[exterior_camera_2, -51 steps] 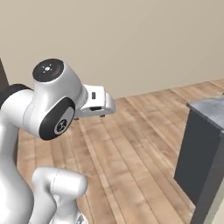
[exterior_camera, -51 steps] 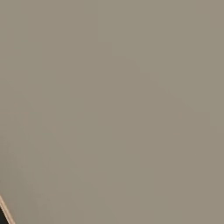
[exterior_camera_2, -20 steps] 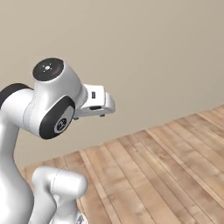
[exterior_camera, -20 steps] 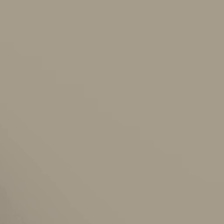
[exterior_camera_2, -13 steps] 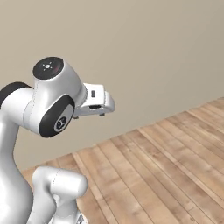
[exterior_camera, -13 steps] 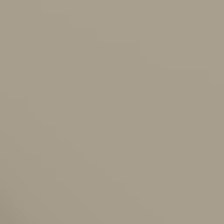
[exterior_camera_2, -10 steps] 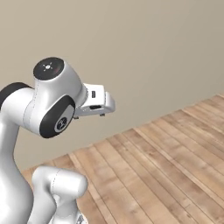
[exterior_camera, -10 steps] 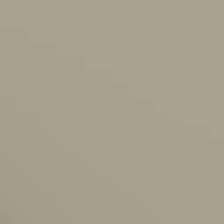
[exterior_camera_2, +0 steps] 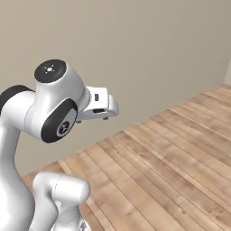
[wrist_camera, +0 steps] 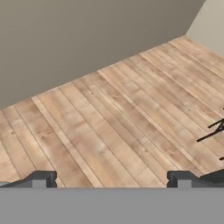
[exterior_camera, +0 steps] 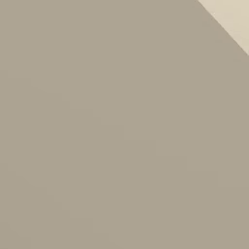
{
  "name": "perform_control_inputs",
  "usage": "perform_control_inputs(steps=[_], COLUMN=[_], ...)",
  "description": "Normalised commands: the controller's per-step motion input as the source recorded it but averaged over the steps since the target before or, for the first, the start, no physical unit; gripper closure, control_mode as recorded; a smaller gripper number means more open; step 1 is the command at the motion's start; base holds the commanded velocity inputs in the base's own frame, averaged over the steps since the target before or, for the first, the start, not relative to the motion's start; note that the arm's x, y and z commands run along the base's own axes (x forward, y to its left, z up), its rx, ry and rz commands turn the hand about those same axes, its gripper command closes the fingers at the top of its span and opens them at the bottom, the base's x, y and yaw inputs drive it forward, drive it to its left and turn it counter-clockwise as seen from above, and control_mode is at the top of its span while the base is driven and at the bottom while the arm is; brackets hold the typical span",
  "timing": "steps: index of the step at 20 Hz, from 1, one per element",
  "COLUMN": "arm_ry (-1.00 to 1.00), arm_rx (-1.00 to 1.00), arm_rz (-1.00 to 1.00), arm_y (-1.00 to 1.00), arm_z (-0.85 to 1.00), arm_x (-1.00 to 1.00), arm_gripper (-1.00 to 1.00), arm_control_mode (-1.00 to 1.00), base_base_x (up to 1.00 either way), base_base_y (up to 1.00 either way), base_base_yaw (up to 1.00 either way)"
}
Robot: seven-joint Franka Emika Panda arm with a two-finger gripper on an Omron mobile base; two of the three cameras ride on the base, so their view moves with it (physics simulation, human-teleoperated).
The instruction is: Place the large bottle from the dining counter next to the other large bottle outside the sink, and place the small bottle from the dining counter next to the other small bottle inside the sink.
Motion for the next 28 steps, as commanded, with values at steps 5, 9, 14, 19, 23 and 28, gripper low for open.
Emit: perform_control_inputs(steps=[5, 9, 14, 19, 23, 28], arm_ry=[0.00, 0.00, 0.00, 0.00, 0.00, 0.00], arm_rx=[0.00, 0.00, 0.00, 0.00, 0.00, 0.00], arm_rz=[0.00, 0.00, 0.00, 0.00, 0.00, 0.00], arm_y=[0.00, 0.00, 0.00, 0.00, 0.00, 0.00], arm_z=[0.00, 0.00, 0.00, 0.00, 0.00, 0.00], arm_x=[0.00, 0.00, 0.00, 0.00, 0.00, 0.00], arm_gripper=[-1.00, -1.00, -1.00, -1.00, -1.00, -1.00], arm_control_mode=[1.00, 1.00, 1.00, 1.00, 1.00, 1.00], base_base_x=[0.00, 0.00, 0.00, 0.00, 0.00, 0.00], base_base_y=[0.00, 0.00, 0.00, 0.00, 0.00, 0.02], base_base_yaw=[-0.25, -0.25, -0.25, -0.25, -0.25, -0.25])
